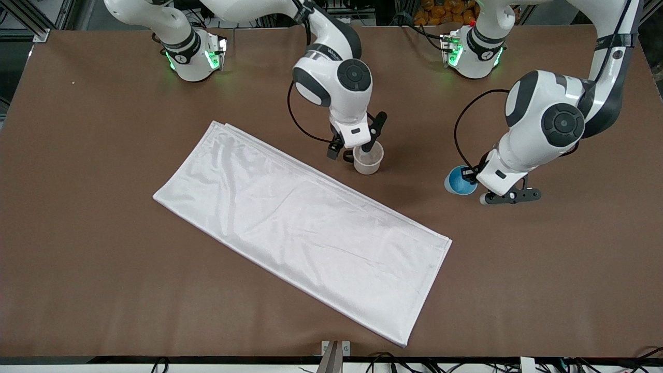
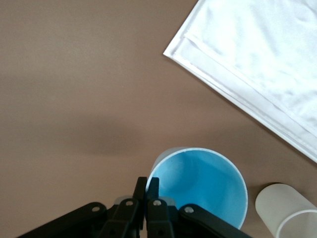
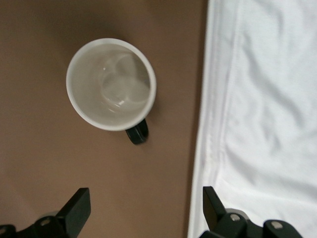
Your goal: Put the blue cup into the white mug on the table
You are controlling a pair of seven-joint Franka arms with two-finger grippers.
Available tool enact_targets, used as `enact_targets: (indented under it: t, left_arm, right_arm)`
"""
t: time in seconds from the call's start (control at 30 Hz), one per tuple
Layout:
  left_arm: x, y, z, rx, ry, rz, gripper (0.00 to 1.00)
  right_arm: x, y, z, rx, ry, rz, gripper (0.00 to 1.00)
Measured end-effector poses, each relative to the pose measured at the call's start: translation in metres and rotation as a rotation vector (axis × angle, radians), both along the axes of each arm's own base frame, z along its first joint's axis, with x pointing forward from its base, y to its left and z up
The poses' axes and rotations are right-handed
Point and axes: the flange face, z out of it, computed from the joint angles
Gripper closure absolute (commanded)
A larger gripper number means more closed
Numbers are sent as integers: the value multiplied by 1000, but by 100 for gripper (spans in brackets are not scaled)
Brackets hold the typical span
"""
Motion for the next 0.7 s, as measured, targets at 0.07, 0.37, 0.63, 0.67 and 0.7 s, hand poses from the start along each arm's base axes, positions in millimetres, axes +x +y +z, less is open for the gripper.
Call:
enact_targets:
  t: [0.07, 0.37, 0.63, 0.67, 0.7]
  left_arm:
    - [-2, -6, 0, 0, 1, 11, 100]
    - [-20, -54, 3, -1, 8, 85, 100]
    - [-42, -101, 7, -1, 15, 171, 100]
    - [-45, -108, 7, -1, 16, 179, 100]
    - [-49, -114, 8, -1, 17, 189, 100]
  right_arm:
    - [9, -11, 15, 0, -3, -8, 0]
    - [59, -80, 92, -5, -19, -111, 0]
    - [102, -152, 160, -6, -33, -235, 0]
    - [107, -160, 167, -3, -38, -250, 0]
    - [112, -169, 175, 0, -43, -266, 0]
